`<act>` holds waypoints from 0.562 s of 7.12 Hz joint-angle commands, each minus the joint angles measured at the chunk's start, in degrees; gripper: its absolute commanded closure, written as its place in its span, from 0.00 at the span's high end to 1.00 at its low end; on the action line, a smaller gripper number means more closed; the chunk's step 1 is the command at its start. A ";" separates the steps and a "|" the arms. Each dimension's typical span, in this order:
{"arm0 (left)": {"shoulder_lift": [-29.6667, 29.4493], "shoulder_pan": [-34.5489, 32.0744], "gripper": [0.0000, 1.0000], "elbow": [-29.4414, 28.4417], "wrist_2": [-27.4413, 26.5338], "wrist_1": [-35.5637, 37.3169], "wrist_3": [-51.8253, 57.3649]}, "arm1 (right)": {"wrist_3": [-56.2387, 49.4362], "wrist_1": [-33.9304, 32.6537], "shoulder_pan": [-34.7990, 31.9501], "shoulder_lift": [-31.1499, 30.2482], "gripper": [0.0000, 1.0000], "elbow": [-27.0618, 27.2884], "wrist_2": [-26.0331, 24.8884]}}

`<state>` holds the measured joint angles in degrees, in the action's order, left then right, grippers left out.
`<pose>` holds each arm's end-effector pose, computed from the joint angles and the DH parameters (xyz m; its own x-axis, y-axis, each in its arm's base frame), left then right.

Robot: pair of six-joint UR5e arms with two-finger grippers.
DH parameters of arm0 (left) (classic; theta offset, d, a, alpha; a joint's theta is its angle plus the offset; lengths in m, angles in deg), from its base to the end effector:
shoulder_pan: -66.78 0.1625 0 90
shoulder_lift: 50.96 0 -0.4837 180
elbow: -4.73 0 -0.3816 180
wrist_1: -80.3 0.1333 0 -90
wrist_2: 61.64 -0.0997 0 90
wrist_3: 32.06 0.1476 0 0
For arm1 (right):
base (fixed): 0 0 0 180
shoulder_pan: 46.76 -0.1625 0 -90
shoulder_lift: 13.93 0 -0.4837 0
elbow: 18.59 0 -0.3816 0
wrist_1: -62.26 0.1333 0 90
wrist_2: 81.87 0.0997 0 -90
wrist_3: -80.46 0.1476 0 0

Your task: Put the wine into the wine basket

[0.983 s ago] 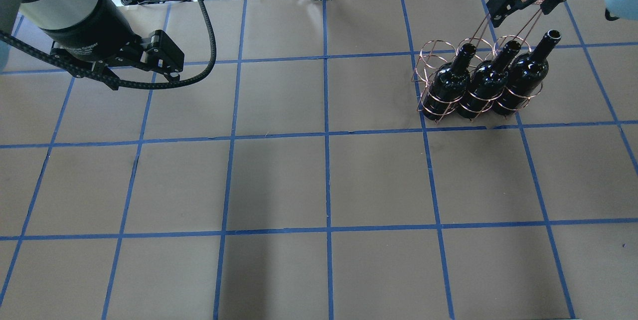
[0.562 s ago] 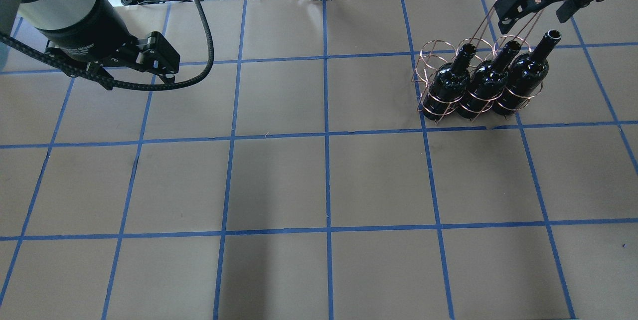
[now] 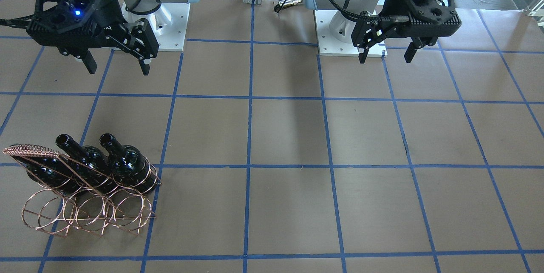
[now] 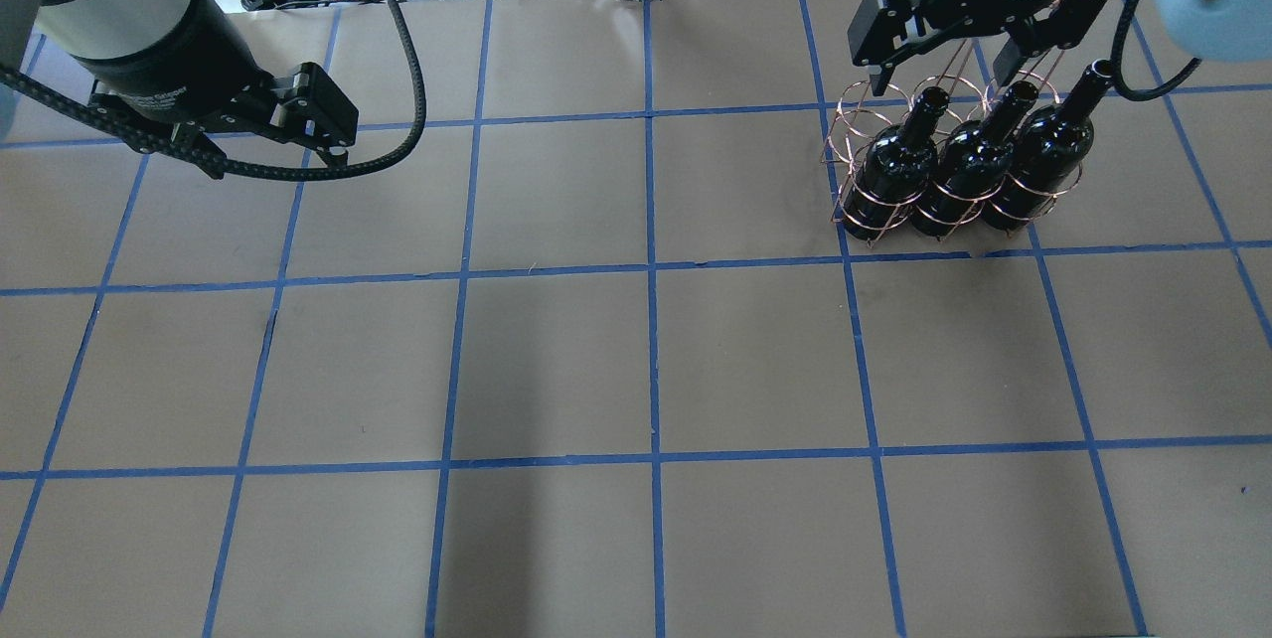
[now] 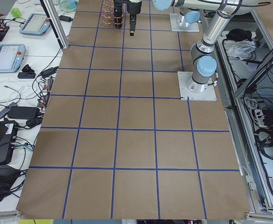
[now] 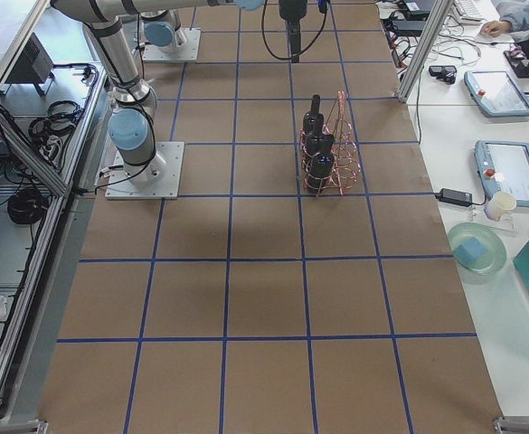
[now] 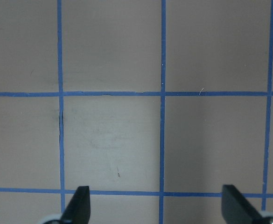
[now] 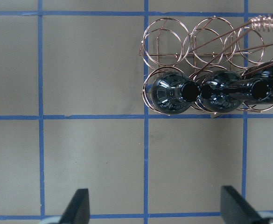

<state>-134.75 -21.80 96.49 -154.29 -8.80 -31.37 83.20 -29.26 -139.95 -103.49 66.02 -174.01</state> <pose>-0.1155 -0.4441 0.5355 -0.9987 -0.0171 -0.0472 -0.0126 0.9956 -0.0927 0.1554 -0.4917 0.5438 -0.9995 -0.0039 0.0317 -0.0075 0.9934 -0.1143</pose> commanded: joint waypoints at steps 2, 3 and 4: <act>0.38 -0.27 1.00 -0.09 0.89 -0.01 -0.07 | 0.87 -0.32 -0.77 0.26 1.00 0.29 -0.06; 0.47 -0.19 1.00 0.00 2.38 -0.01 0.02 | 0.95 -0.32 -0.77 0.34 1.00 0.47 -0.06; 0.47 -0.27 1.00 0.00 2.74 -0.19 0.02 | 1.04 -0.32 -0.77 0.34 1.00 0.56 -0.23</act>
<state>-134.34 -22.02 96.46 -152.29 -8.85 -31.37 84.15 -29.58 -140.70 -103.16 66.44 -174.12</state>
